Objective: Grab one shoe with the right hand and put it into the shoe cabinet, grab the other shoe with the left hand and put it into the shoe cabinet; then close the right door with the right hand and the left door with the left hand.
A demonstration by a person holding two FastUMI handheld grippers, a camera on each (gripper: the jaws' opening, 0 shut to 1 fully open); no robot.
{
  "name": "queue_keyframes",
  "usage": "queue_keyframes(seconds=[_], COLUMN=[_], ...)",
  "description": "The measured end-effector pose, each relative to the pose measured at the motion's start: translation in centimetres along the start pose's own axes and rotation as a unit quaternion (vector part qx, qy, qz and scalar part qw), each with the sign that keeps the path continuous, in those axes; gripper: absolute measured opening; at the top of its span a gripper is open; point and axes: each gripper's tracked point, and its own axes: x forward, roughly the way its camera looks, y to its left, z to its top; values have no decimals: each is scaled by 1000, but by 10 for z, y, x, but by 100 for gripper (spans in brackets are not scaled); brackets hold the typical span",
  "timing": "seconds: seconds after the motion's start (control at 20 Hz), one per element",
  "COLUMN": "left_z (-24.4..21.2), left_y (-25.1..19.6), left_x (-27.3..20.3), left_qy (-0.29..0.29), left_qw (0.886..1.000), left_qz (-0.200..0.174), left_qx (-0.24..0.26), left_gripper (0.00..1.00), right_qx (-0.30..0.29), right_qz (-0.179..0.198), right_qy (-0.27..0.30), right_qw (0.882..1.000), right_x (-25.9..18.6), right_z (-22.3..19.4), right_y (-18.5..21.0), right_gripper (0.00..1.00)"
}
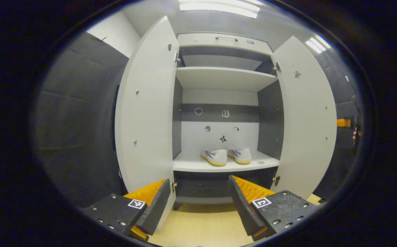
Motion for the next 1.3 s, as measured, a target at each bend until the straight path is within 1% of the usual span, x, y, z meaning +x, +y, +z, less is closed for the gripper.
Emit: queue_keyframes(seconds=[0.1, 0.15, 0.2, 0.3, 0.35, 0.4, 0.45, 0.5, 0.55, 0.6, 0.65, 0.7, 0.75, 0.85, 0.95, 1.0, 1.05, 1.1, 1.15, 1.2, 1.25, 1.3], left_z=[-6, -8, -12, -17, -20, -21, -22, -23, -24, -24, -22, -20, -20, -18, -19, -20, -23, -26, -28, -30, -27, -23], left_y=[3, 4, 5, 12, 15, 20, 24, 28, 32, 36, 40, 43, 45, 52, 58, 61, 63, 64, 66, 68, 72, 75], left_x=[-16, -23, -30, -42, -47, -51, -54, -57, -59, -62, -64, -66, -68, -72, -73, -74, -75, -76, -76, -76, -78, -79], left_qy=[4, 4, 3, 7, 9, 10, 11, 13, 14, 15, 13, 12, 11, 9, 7, 8, 10, 11, 13, 15, 9, 1], left_qw=[1000, 1000, 1000, 1000, 1000, 1000, 1000, 1000, 1000, 1000, 1000, 999, 999, 999, 999, 999, 999, 999, 999, 999, 998, 998], left_qz=[-4, -6, -6, -3, 0, 4, 7, 9, 12, 16, 20, 24, 27, 31, 35, 37, 38, 39, 40, 43, 51, 56], left_qx=[-3, -8, -11, -13, -14, -14, -14, -15, -16, -17, -18, -19, -20, -18, -15, -15, -17, -20, -24, -27, -29, -33], left_gripper=[96, 96, 95, 96, 96, 96, 96, 96, 96, 95, 96, 96, 96, 96, 96, 96, 96, 96, 95, 95, 96, 96], right_qx=[-8, -10, -14, -23, -24, -27, -30, -30, -28, -30, -33, -40, -42, -33, -34, -35, -35, -33, -31, -30, -32, -33], right_qz=[17, 23, 23, 25, 31, 36, 40, 43, 37, 30, 27, 27, 27, 28, 28, 27, 28, 32, 38, 44, 51, 58], right_qy=[-3, -7, -14, -22, -25, -26, -20, -12, -5, -5, -10, -9, -6, 5, 4, 3, 3, 4, 5, 5, 5, 6], right_qw=[1000, 1000, 1000, 999, 999, 999, 999, 999, 999, 999, 999, 999, 999, 999, 999, 999, 999, 999, 999, 999, 998, 998], right_x=[-5, -6, -7, -5, -5, -4, -1, -1, -1, -2, -3, -4, -5, -8, -11, -12, -14, -15, -17, -18, -20, -24], right_z=[0, 2, 4, 8, 11, 12, 10, 5, 1, 2, 6, 6, 5, 2, 4, 5, 5, 4, 3, 3, 4, 5], right_y=[19, 26, 29, 34, 38, 42, 46, 48, 52, 50, 52, 56, 57, 60, 64, 66, 69, 74, 80, 86, 93, 99], right_gripper=[98, 93, 98, 98, 94, 94, 99, 99, 98, 92, 92, 92, 95, 95, 95, 92, 95, 95, 92, 95, 92, 95])
